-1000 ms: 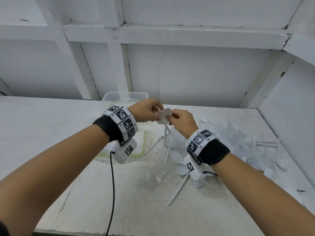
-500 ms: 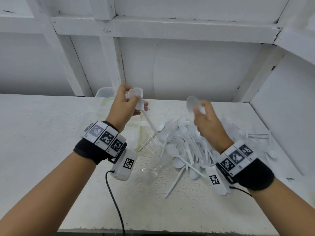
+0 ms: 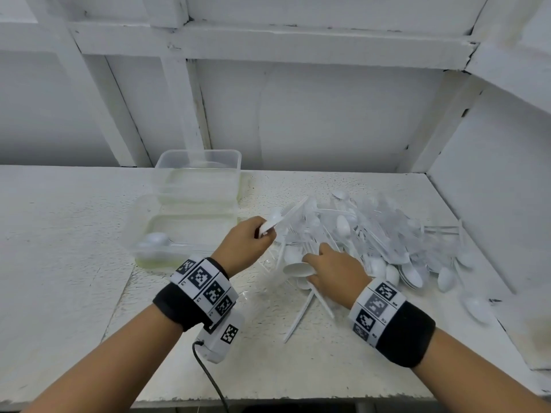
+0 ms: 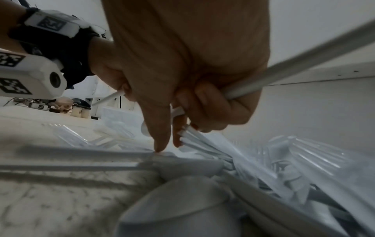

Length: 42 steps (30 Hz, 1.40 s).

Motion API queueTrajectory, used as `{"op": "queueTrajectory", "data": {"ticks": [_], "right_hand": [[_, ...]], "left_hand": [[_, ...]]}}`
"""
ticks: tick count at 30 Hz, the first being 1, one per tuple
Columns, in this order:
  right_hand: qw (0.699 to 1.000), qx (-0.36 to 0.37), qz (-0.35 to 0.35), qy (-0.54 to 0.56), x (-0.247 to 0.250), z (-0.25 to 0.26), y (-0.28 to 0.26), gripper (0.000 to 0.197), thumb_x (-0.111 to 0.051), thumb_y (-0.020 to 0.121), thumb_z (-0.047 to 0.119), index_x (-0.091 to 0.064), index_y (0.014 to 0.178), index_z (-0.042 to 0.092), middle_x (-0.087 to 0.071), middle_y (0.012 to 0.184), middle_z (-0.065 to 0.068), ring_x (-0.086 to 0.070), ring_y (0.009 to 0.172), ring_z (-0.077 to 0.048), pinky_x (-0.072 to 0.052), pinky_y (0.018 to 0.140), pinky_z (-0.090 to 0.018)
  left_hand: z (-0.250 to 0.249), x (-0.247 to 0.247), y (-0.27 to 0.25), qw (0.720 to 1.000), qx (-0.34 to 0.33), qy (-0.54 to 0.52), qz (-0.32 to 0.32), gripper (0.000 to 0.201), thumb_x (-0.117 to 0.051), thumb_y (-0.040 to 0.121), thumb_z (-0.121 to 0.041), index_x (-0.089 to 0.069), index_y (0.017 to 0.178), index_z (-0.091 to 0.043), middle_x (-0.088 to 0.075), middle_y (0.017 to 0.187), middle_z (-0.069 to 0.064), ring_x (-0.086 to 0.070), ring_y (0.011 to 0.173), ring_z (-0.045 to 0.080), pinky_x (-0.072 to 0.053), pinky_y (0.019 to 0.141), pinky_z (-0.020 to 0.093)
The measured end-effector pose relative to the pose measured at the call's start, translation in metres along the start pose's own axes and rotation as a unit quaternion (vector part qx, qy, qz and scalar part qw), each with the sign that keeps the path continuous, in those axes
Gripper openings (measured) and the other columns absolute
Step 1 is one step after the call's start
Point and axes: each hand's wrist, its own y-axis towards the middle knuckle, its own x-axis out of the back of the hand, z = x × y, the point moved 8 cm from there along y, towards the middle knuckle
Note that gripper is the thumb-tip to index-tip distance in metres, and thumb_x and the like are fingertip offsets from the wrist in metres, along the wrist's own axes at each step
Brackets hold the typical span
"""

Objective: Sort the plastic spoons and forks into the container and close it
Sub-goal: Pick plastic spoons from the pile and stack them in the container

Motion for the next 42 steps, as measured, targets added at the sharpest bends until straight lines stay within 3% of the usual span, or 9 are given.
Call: {"op": "queueTrajectory", "data": {"ticks": [4,9,13,20,25,29,33,39,42], "right_hand": [[0.999,-0.028,0.027,-0.022,-0.007,-0.003,0.000,0.039,-0.043,0.095,0.044,-0.058,0.109,0.010,-0.048,0.111,-0.007,-0.045,0.071,-0.020,-0.036,0.063,-0.029],[0.997,-0.057,0.017,0.039,-0.010,-0.006,0.004,0.047,-0.041,0.093,0.053,-0.063,0.100,0.013,-0.048,0.109,-0.002,-0.058,0.079,-0.019,-0.046,0.068,-0.029],[0.997,-0.060,0.034,0.023,-0.011,0.000,0.006,0.043,-0.051,0.089,0.051,-0.062,0.100,0.011,-0.047,0.110,-0.004,-0.056,0.078,-0.019,-0.042,0.066,-0.027],[0.976,-0.085,0.026,0.199,0.012,-0.017,-0.001,0.037,-0.057,0.088,0.031,-0.039,0.060,0.016,-0.042,0.059,0.003,-0.041,0.054,-0.010,-0.028,0.048,-0.021],[0.964,-0.086,0.053,0.245,0.030,-0.035,-0.014,0.031,-0.057,0.090,0.027,-0.040,0.068,0.013,-0.043,0.064,-0.004,-0.039,0.054,-0.013,-0.027,0.050,-0.022],[0.941,-0.085,0.066,0.320,0.035,-0.047,-0.030,0.018,-0.048,0.096,0.020,-0.045,0.080,0.011,-0.065,0.075,-0.002,-0.055,0.051,-0.008,-0.039,0.046,-0.017],[0.934,-0.088,0.025,0.345,0.038,-0.061,-0.037,0.007,-0.041,0.097,0.017,-0.045,0.102,0.013,-0.066,0.081,0.004,-0.058,0.056,-0.009,-0.047,0.058,-0.030],[0.909,-0.109,-0.019,0.401,0.035,-0.065,-0.041,0.004,-0.038,0.096,0.013,-0.037,0.097,0.016,-0.055,0.082,-0.001,-0.052,0.064,-0.012,-0.045,0.062,-0.028],[0.903,-0.115,-0.046,0.411,0.037,-0.068,-0.044,0.005,-0.040,0.094,0.014,-0.040,0.099,0.014,-0.045,0.078,-0.004,-0.043,0.065,-0.013,-0.038,0.061,-0.028]], "left_hand": [[0.006,-0.006,-0.001,1.000,0.014,-0.009,0.023,0.019,-0.043,0.097,-0.026,-0.048,0.079,-0.022,-0.045,0.067,-0.006,-0.038,0.056,0.007,-0.029,0.048,0.014],[0.010,-0.007,-0.004,0.999,0.024,0.005,0.047,0.028,-0.043,0.097,-0.025,-0.039,0.070,-0.021,-0.041,0.064,-0.005,-0.035,0.055,0.009,-0.028,0.051,0.019],[0.016,-0.010,-0.004,0.998,0.034,-0.009,0.056,0.020,-0.043,0.097,-0.025,-0.045,0.082,-0.013,-0.042,0.066,-0.004,-0.037,0.055,0.011,-0.031,0.052,0.021],[0.015,-0.019,-0.011,0.996,0.012,0.015,0.082,0.009,-0.050,0.092,-0.020,-0.049,0.084,-0.018,-0.052,0.075,-0.004,-0.044,0.062,0.008,-0.033,0.054,0.017],[0.010,-0.036,-0.011,0.991,-0.015,0.055,0.118,0.017,-0.054,0.091,-0.023,-0.051,0.074,-0.018,-0.050,0.070,-0.006,-0.043,0.062,0.007,-0.030,0.054,0.016],[-0.001,-0.052,-0.012,0.982,-0.065,0.078,0.157,0.017,-0.055,0.091,-0.022,-0.066,0.091,-0.009,-0.066,0.084,0.001,-0.057,0.078,0.014,-0.042,0.068,0.021],[-0.015,-0.075,-0.013,0.955,-0.110,0.173,0.213,0.026,-0.054,0.090,-0.024,-0.066,0.114,-0.023,-0.068,0.109,-0.005,-0.060,0.100,0.014,-0.048,0.086,0.030],[-0.026,-0.099,-0.013,0.884,-0.171,0.372,0.227,0.025,-0.046,0.095,-0.030,-0.066,0.109,-0.024,-0.067,0.101,0.002,-0.061,0.095,0.023,-0.043,0.069,0.028],[-0.025,-0.102,-0.015,0.872,-0.189,0.396,0.216,0.024,-0.046,0.095,-0.028,-0.065,0.107,-0.021,-0.066,0.098,0.004,-0.061,0.091,0.025,-0.042,0.067,0.027]]}}
